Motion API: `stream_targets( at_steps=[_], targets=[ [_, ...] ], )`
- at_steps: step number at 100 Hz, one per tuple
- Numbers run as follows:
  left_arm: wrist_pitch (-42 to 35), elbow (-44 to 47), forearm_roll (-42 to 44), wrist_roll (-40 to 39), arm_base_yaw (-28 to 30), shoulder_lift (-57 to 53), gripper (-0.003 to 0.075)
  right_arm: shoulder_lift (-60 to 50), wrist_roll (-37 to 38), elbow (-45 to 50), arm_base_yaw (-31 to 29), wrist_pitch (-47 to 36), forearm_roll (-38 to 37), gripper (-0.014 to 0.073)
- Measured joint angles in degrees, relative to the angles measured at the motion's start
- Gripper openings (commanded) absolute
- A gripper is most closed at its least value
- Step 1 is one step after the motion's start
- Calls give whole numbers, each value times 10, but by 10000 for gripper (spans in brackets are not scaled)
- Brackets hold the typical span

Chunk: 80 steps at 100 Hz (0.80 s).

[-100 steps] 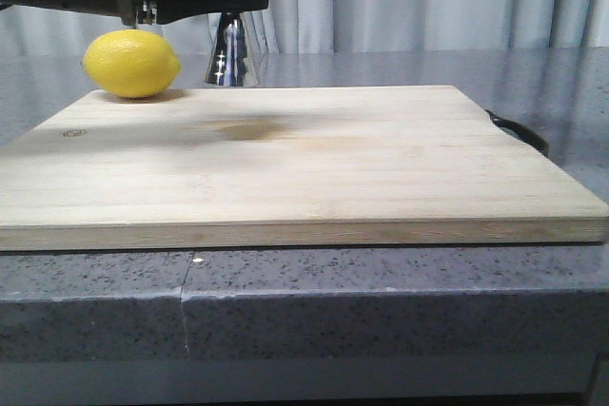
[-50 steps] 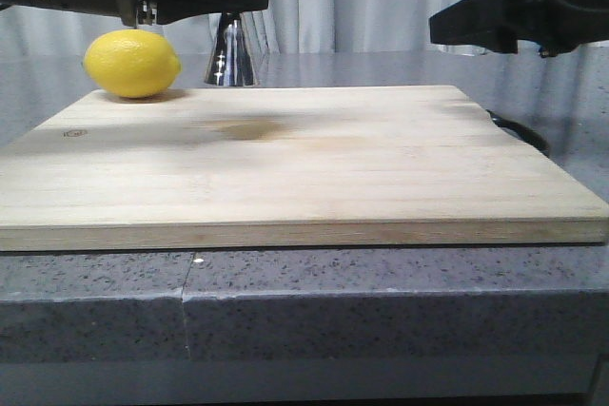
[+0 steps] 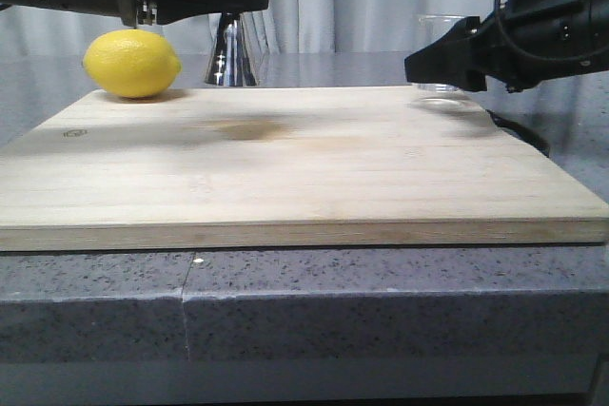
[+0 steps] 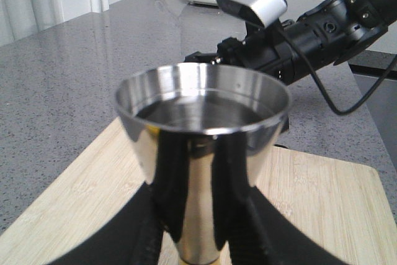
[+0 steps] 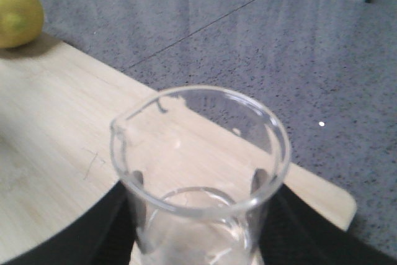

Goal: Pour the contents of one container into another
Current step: 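Lower the beaker onto the board and open the right gripper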

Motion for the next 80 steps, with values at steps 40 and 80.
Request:
stream_targets(
  at_steps=[40, 80],
  targets=[
    [0, 0, 0, 0, 0, 0, 169, 7, -10, 0, 7, 17, -4, 299],
    [0, 0, 0, 0, 0, 0, 169, 7, -11, -2, 7, 30, -4, 530]
  ],
)
